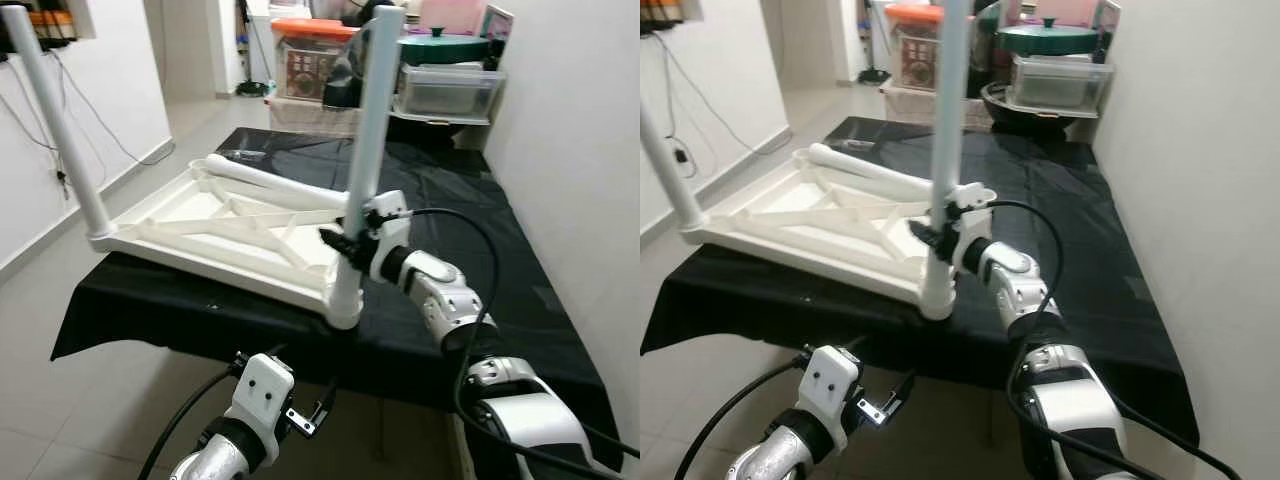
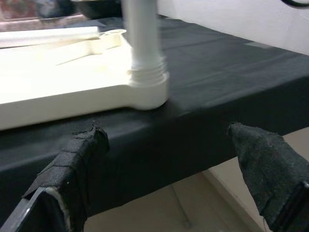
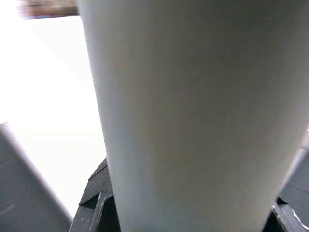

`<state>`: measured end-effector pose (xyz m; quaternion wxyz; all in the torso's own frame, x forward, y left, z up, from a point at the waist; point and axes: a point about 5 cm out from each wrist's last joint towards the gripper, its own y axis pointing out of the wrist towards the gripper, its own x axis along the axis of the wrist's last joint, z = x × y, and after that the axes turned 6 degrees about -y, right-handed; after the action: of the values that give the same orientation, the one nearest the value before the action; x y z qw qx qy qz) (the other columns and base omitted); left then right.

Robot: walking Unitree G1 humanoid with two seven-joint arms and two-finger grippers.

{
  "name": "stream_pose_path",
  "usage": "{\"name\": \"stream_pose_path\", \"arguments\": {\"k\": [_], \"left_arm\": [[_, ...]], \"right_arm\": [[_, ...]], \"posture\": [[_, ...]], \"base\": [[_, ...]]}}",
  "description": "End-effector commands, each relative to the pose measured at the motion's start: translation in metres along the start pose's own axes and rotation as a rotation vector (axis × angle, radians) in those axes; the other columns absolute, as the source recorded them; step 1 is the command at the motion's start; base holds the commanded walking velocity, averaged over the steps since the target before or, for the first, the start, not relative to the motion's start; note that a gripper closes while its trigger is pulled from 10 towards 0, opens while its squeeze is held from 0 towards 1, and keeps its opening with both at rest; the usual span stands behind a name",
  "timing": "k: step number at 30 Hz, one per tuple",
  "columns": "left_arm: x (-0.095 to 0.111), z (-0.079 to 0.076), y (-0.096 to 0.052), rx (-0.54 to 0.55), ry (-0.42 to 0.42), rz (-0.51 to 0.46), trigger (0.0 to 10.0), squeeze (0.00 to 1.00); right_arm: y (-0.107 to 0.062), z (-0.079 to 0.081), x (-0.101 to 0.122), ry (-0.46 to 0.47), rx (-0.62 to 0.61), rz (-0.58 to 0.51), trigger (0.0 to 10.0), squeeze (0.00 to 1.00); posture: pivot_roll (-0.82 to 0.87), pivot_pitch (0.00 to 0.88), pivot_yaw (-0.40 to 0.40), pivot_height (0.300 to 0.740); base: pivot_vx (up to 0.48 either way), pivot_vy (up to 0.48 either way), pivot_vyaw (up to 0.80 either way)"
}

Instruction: Building children table

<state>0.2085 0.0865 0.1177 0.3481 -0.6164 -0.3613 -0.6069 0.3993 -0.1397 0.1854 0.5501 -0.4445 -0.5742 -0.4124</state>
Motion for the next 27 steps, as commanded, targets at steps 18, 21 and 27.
{"name": "stream_pose_path", "arguments": {"k": [18,21,27], "left_arm": [[-0.005,-0.001,0.001,-0.011,0.004,0.019,10.0,0.00],[-0.005,-0.001,0.002,-0.012,0.004,0.019,10.0,0.00],[-0.005,-0.001,0.003,-0.015,0.003,0.017,10.0,0.00]], "right_arm": [[-0.008,0.008,-0.012,0.139,-0.389,-0.038,10.0,0.93],[-0.003,0.008,-0.001,0.165,-0.225,-0.108,10.0,0.00],[-0.014,0.007,0.001,0.083,0.341,-0.071,10.0,0.00]], "posture": [[0.06,0.000,-0.071,0.740],[0.06,0.000,-0.073,0.740],[0.06,0.000,-0.072,0.740]], "base": [[0.000,0.000,0.00],[0.000,0.000,0.00],[0.000,0.000,0.00]]}}
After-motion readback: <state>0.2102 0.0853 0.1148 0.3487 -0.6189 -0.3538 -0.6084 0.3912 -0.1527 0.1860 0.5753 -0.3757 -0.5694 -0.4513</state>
